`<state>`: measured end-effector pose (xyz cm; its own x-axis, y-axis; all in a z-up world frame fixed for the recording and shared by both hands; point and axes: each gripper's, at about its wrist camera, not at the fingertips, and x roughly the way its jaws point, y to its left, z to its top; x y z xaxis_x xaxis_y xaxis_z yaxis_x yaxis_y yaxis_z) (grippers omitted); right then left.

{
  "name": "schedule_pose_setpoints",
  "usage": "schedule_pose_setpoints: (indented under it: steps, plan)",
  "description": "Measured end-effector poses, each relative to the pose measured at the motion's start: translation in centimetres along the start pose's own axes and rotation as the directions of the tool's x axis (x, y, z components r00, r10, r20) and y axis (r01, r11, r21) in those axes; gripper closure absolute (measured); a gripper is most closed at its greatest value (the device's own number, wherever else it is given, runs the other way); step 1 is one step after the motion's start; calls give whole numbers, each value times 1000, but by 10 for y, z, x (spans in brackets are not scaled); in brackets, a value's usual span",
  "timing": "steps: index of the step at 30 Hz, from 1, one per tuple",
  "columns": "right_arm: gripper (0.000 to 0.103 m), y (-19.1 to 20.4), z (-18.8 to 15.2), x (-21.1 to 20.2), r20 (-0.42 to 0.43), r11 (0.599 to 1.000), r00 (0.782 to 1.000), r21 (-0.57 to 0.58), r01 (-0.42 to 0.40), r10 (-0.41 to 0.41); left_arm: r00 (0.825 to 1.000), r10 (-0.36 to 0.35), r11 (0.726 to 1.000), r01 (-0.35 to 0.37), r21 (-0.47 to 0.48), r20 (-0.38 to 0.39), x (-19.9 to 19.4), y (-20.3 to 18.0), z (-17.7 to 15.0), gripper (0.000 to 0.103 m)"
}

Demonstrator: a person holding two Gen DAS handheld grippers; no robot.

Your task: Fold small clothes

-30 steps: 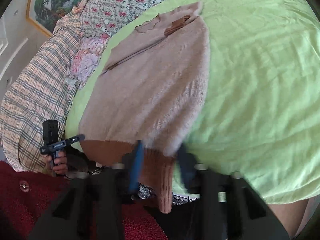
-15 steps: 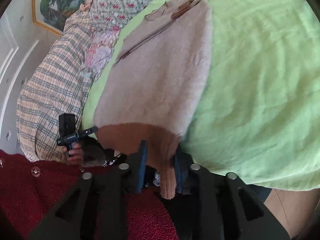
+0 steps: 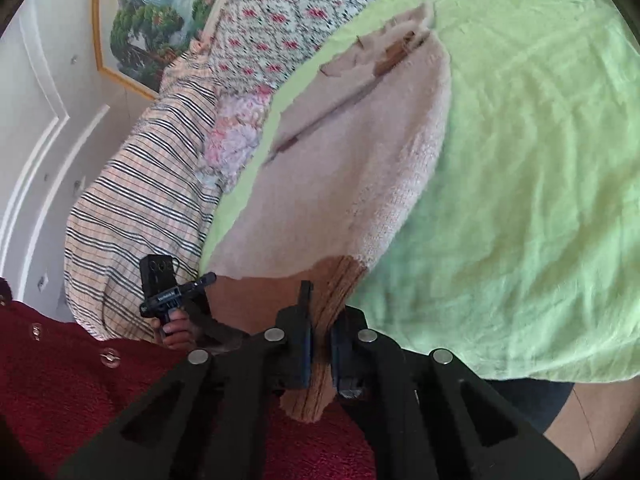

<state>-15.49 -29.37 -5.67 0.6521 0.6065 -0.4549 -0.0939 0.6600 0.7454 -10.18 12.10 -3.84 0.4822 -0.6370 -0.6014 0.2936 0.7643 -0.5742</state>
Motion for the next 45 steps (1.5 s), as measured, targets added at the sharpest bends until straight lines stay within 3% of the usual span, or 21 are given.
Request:
schedule_pose_setpoints:
  steps: [4,10,15,20,25,31,38,42,44,45]
  plan:
    - [95,16,19,-4,64,998,996,-17,-57,58,996,-35,999,36,-3,84,-16,-8,18,97]
    - [95,29,66,-9,169,996,983,-59,-60,69,979,-53,999,51,15,195,-26,-12,62,97]
    - [95,25,121,2,256,997,965,-62,-35,50,957,-54,998,41,51,286,-15,-11,125,97]
    - [95,9,194,29,293,998,955,-36,52,-39,946,0,997,-24,69,325,16,-7,201,97]
    - [95,-13,258,66,274,990,953,-18,141,-131,953,72,995,-89,43,293,64,19,265,97]
    - [95,-45,312,112,248,979,948,15,203,-200,960,131,991,-126,-39,248,113,64,310,97]
    - [95,-84,328,162,152,933,920,62,355,-361,963,230,971,-218,-97,137,177,107,336,97]
    - [94,-98,322,168,125,926,918,89,367,-375,965,253,963,-243,-116,76,197,121,332,95]
    - [87,-94,318,158,137,923,913,101,373,-384,969,236,966,-225,-130,75,192,119,326,90]
    - [78,-89,315,151,155,918,905,97,384,-395,972,222,969,-212,-125,80,187,115,321,86]
